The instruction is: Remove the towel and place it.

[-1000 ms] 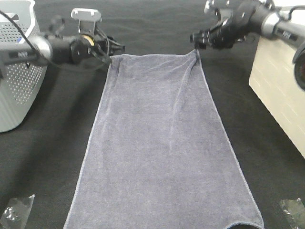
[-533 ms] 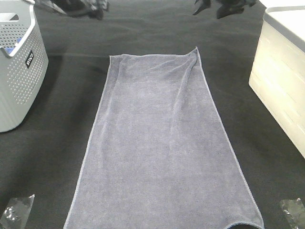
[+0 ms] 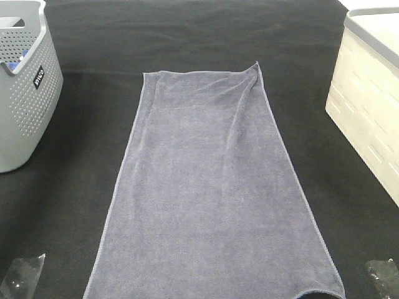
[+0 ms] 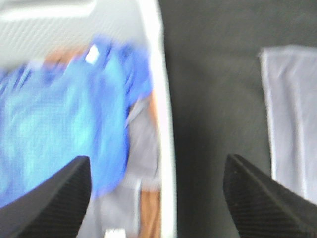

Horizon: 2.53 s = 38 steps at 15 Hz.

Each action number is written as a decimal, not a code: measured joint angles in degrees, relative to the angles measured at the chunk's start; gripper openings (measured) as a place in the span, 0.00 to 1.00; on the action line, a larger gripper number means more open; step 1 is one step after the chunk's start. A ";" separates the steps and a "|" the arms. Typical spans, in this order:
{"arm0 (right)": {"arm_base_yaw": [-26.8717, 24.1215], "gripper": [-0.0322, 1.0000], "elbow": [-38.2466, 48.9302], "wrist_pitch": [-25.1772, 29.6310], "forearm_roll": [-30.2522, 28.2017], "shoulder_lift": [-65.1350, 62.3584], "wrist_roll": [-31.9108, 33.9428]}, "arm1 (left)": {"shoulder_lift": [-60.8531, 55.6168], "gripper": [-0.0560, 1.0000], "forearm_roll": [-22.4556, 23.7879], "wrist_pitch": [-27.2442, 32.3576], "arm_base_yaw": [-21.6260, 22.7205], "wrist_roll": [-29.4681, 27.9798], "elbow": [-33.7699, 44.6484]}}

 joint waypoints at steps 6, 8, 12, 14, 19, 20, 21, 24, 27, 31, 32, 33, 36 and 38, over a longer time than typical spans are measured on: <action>0.06 0.78 34.32 0.06 -0.63 -24.41 0.23 | -16.33 0.73 3.32 0.63 0.29 -0.52 20.40; 0.06 0.78 47.21 0.17 -0.63 -36.55 0.29 | -26.01 0.73 2.98 -2.81 0.29 -0.63 32.66; 0.06 0.78 68.47 0.23 -1.26 -58.56 0.23 | -46.52 0.73 1.72 -3.84 0.29 -1.09 49.62; 0.06 0.78 77.01 0.23 -3.44 -69.16 -0.17 | -57.24 0.73 -0.06 -3.84 0.29 -1.26 56.26; 0.06 0.78 92.76 0.34 -8.71 -93.39 -0.23 | -80.73 0.73 0.80 -4.98 0.29 3.78 70.82; 0.06 0.78 95.23 0.34 -9.00 -97.69 -0.23 | -84.40 0.73 1.09 -5.73 0.29 4.53 74.03; 0.06 0.78 97.29 0.34 -9.11 -101.18 -0.23 | -88.18 0.73 1.09 -6.36 0.29 4.53 76.95; 0.06 0.78 103.25 0.34 -9.11 -110.12 -0.23 | -98.49 0.73 1.09 -8.42 0.29 4.53 85.14; 0.06 0.78 108.12 0.34 -9.11 -116.25 -0.23 | -107.72 0.73 1.09 -10.31 0.29 4.53 89.55; 0.06 0.77 110.98 -2.75 -9.17 -120.55 -0.74 | -114.88 0.73 1.66 -11.17 0.29 4.53 90.24; 0.06 0.77 111.61 -3.32 -9.17 -120.55 -1.20 | -114.94 0.73 1.66 -7.33 0.29 2.86 90.70; 0.06 0.77 111.78 -3.78 -9.17 -120.55 -1.32 | -115.05 0.73 1.60 -5.79 0.29 2.41 91.33; 0.06 0.77 112.30 -4.93 -9.11 -120.55 -1.72 | -115.05 0.73 1.60 -5.04 0.29 1.95 91.62; 0.06 0.77 113.04 -5.61 -9.11 -120.55 -1.95 | -115.05 0.73 1.60 -5.04 0.29 1.66 91.62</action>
